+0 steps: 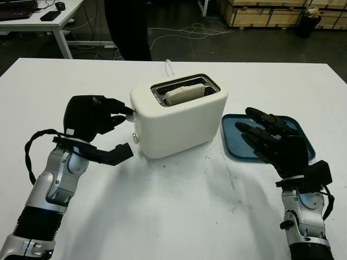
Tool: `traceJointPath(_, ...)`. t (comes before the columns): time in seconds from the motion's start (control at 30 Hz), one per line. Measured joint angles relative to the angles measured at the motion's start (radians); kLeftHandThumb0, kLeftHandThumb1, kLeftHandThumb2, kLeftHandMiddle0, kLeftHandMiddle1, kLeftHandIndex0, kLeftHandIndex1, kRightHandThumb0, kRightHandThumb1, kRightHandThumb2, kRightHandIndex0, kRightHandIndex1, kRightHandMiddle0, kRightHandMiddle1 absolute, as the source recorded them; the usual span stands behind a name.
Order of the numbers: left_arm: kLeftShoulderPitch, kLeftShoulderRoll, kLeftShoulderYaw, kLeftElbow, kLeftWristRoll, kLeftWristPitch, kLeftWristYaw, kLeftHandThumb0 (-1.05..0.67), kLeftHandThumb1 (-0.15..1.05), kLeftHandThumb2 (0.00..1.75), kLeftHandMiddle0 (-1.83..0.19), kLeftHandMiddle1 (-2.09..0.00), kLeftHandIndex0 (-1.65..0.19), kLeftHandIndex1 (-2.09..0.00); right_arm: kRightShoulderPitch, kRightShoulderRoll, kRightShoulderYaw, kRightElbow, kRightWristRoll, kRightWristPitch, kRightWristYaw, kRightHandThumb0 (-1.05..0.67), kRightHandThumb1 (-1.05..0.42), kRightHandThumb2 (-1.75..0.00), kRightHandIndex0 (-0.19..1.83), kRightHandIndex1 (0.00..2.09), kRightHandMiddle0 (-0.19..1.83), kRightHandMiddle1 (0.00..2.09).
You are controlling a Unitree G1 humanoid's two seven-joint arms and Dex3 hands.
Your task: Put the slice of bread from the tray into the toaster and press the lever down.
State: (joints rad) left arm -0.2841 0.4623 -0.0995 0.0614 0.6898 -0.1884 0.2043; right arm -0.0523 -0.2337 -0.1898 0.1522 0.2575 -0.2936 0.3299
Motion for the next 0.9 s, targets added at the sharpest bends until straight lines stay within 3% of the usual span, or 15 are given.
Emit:
traceJointPath(0.3,0.0,-0.001,-0.003,0.0,-0.001,0.0,-0.001,-0.15,0.76,0.0,-1.0,-1.09,-1.33,0.0,0.01,0.0,0.001,-0.006,-0.071,0.0,-0.077,-0.22,-0.92,-0.05,0.82,0.01,0.76,0.01)
traceJointPath(0.9,0.016,-0.008,-0.013,-0.008,-0.001,0.002,-0.003,-0.15,0.75,0.0,-1.0,-1.12,-1.34,-0.01,0.022,0.0,0.001,-0.035,-0.072,0.024,-0.077,-0.26,-0.92,-0.05,0.81,0.0,0.74,0.0)
